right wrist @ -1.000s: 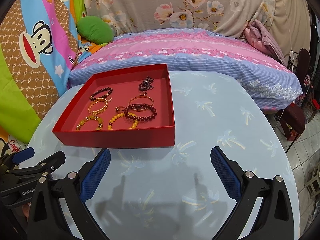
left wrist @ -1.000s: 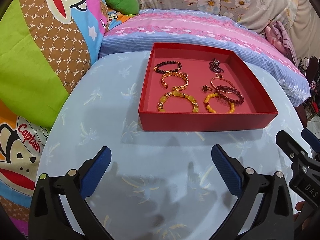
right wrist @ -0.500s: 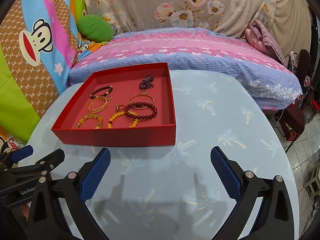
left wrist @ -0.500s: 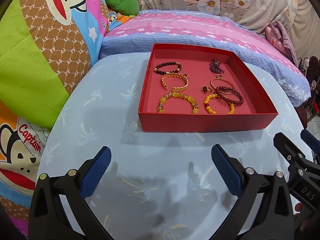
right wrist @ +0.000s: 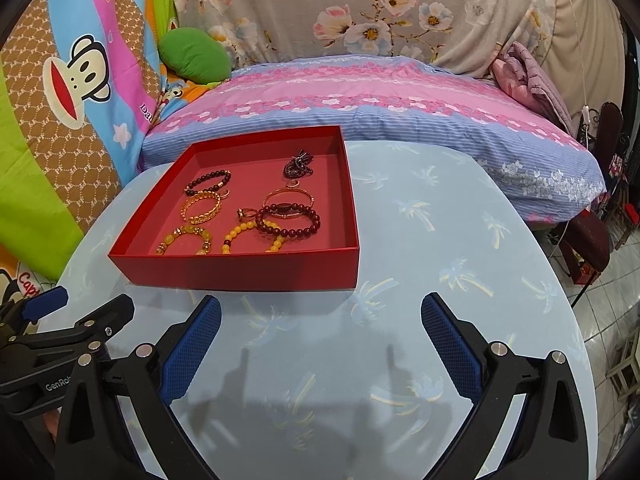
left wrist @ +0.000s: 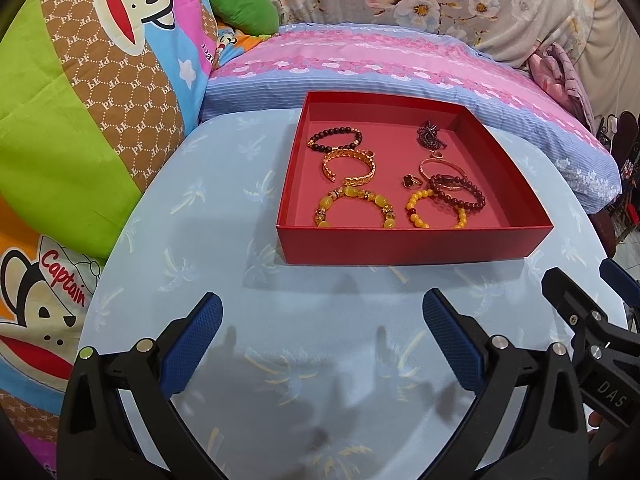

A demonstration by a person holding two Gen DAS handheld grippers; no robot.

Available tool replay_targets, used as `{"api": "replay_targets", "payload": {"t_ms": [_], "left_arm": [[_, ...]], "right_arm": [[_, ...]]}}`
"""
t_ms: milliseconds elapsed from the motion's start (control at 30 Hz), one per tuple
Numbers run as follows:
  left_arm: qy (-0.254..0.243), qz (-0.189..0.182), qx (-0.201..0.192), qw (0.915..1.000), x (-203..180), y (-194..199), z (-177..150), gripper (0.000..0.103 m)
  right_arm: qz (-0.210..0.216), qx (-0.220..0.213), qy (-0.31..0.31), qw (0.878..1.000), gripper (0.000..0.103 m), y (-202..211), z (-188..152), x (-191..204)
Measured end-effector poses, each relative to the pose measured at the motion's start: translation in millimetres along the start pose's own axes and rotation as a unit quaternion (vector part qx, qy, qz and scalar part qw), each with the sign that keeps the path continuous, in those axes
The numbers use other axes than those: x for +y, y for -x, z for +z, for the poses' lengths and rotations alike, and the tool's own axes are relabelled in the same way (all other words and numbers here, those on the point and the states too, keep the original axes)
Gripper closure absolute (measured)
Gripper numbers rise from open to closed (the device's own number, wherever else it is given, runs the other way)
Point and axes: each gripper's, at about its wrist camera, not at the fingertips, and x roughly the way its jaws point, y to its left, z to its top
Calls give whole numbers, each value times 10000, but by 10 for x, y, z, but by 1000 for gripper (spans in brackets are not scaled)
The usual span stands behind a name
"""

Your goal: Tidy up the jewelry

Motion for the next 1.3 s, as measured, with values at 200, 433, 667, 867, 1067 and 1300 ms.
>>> {"api": "replay_targets", "payload": {"t_ms": [200,433,667,867,1067,1300], "left_arm": [[4,15,-66,10000,2,22,-38,7],[8,15,56,10000,-13,-8,-182,7],[90,105,3,9999,-11,22,-165,7],[243,144,58,9996,39,-9,-155,7],[172,175,16,9997,31,1,-151,7],[28,77,3,10000,-30,13,-142,7]], "right_arm": [[4,17,28,10000,6,17,-17,11],[30,207,61,9998,6,5,-156,33],[33,159,51,9999,6,37,-138,23],[33,160,53,9999,6,34,-121,28],[30,159,54,9999,6,35,-121,30],[30,166,42,9998,6,29,-122,20]]}}
